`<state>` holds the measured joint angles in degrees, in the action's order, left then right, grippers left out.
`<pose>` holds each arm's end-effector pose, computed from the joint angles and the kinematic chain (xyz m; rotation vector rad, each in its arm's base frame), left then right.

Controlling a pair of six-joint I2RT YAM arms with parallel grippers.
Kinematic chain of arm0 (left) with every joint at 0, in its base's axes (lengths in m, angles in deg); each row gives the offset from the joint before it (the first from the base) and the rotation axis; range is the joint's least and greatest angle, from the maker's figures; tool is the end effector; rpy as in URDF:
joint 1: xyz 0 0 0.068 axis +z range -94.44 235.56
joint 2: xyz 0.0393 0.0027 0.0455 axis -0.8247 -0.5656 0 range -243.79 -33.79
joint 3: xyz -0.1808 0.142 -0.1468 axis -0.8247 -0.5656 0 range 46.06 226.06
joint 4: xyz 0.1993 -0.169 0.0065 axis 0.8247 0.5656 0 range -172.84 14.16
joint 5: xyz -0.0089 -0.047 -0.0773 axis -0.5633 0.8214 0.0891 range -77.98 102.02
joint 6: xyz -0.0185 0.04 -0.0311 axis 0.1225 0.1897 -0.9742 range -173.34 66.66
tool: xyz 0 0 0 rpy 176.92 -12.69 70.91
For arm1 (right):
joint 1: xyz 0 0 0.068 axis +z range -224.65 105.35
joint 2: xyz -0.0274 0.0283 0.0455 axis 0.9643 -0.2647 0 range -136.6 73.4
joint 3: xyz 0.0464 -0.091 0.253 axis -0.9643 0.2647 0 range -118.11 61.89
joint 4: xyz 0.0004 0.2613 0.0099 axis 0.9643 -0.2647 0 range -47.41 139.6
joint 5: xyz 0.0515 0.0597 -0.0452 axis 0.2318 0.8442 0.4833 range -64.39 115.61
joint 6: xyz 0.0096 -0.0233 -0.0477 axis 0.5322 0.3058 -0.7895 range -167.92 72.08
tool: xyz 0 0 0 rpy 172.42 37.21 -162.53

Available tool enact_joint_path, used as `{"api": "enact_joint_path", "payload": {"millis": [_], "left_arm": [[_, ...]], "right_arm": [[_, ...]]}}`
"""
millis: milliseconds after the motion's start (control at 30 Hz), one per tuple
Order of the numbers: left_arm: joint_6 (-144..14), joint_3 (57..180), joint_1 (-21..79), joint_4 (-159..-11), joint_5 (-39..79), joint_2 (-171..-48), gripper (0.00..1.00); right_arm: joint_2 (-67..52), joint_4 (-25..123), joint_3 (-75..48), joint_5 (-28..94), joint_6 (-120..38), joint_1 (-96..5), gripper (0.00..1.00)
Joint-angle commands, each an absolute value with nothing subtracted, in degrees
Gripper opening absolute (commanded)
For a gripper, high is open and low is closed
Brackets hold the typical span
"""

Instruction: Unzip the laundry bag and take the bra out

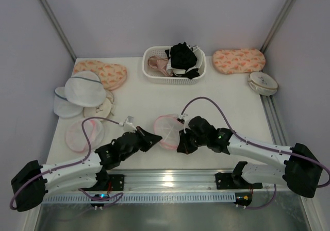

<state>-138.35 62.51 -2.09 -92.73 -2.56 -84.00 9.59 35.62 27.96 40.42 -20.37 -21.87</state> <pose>0.1077 -0.1534 0.1861 -0.7098 2.1282 -1.2872 0.1283 0.1839 0.2052 -0.6872 2.4311 0.9436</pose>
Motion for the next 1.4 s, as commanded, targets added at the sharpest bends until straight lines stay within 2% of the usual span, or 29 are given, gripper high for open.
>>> {"api": "enact_joint_path", "payload": {"millis": [0, 200, 333, 400, 533, 600, 633, 667, 733, 800, 900, 1067, 1267, 1367], "left_arm": [[-136.7, 63.7, -1.9, -90.6, -5.9, -81.3, 0.00], [-136.7, 63.6, -1.8, -91.4, -4.8, -82.2, 0.01], [-136.0, 64.3, -1.8, -93.0, -3.6, -84.3, 0.34], [-135.7, 64.3, -1.7, -93.6, -3.6, -84.5, 0.39], [-135.3, 64.4, -1.8, -94.0, -4.0, -84.3, 0.40], [-134.9, 64.8, -1.8, -94.1, -4.1, -84.4, 0.40], [-134.8, 65.0, -1.8, -94.1, -4.0, -84.6, 0.40], [-134.6, 65.2, -1.8, -94.1, -4.0, -84.8, 0.40], [-134.5, 65.5, -1.7, -94.4, -3.9, -85.1, 0.40], [-134.3, 65.6, -1.8, -94.7, -3.8, -85.4, 0.40], [-134.1, 65.6, -1.8, -95.6, -3.9, -85.6, 0.38], [-133.5, 66.7, -1.8, -97.9, -3.0, -87.4, 0.34], [-132.0, 71.5, -1.8, -102.0, 0.2, -94.4, 0.29], [-130.6, 75.1, -1.8, -104.5, 3.5, -99.1, 0.22]], "right_arm": [[8.3, 28.2, 25.6, 34.5, -21.6, -21.6, 0.04], [7.0, 22.7, 23.8, 23.7, -21.2, -21.6, 0.04], [6.1, 20.6, 22.3, 17.5, -20.8, -21.6, 0.04], [5.5, 19.5, 21.3, 15.3, -20.8, -21.6, 0.04], [4.2, 17.0, 19.7, 11.3, -20.3, -21.7, 0.04], [4.2, 16.5, 19.0, 10.7, -20.2, -21.7, 0.22], [4.7, 16.5, 19.0, 11.2, -20.6, -21.7, 0.45], [6.4, 16.5, 19.1, 12.3, -21.4, -21.7, 0.57], [9.0, 15.4, 19.3, 12.1, -21.7, -21.7, 0.73], [14.4, 14.8, 19.5, 14.0, -23.2, -21.7, 0.80], [20.6, 11.3, 18.8, 14.5, -23.6, -21.7, 0.80], [24.4, 7.8, 16.9, 10.9, -22.5, -21.7, 0.80], [21.3, 7.2, 14.0, 2.2, -18.8, -21.7, 0.80], [20.1, 7.1, 13.1, -2.1, -16.8, -21.7, 0.79]]}}
